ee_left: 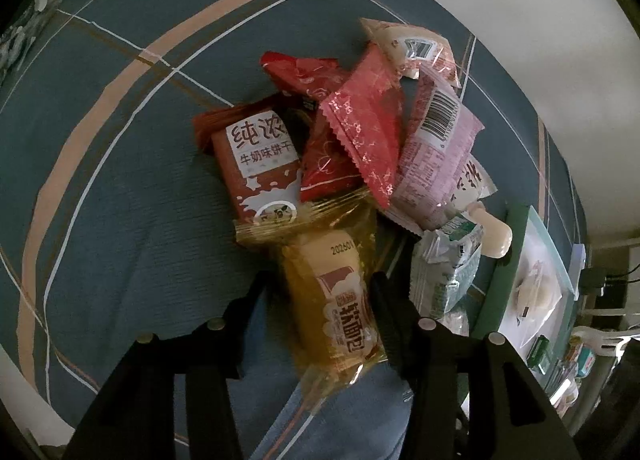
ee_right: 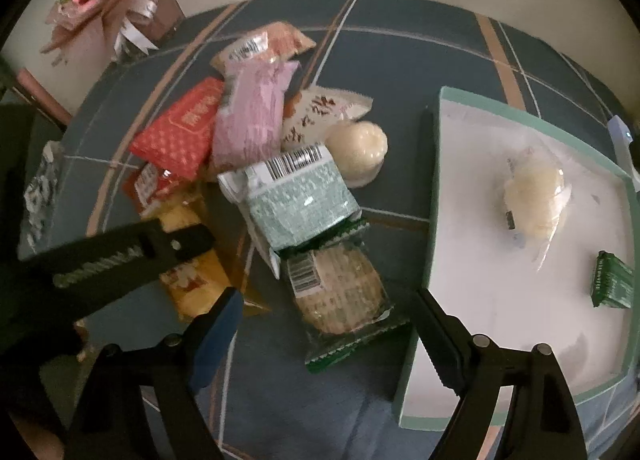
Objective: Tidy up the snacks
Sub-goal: 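Grasp yellow bread bag with left tool while right tool reaches round biscuit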
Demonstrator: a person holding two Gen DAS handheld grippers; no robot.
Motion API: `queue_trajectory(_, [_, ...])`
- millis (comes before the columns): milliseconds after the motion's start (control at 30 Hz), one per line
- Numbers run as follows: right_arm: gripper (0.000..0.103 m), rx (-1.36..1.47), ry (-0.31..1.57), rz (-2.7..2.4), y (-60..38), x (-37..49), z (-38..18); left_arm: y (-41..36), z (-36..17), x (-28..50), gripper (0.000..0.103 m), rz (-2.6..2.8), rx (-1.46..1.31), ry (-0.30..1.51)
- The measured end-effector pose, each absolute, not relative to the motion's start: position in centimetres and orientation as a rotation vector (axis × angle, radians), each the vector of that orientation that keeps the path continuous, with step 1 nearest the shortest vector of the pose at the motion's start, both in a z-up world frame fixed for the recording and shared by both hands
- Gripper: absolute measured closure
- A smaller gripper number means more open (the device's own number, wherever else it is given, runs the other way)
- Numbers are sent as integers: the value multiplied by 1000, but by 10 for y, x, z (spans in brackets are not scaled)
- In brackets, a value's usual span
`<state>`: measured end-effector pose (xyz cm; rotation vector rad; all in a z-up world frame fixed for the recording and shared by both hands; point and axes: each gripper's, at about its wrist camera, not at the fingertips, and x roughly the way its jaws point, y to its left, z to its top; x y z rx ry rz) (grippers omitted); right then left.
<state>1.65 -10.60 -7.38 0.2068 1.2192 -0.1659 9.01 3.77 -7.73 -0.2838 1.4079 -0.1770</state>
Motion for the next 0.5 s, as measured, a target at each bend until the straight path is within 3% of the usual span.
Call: queue_trajectory(500, [17,250,1240,-147,-111,22,-84,45,-79,91,46,-146,-334,1419])
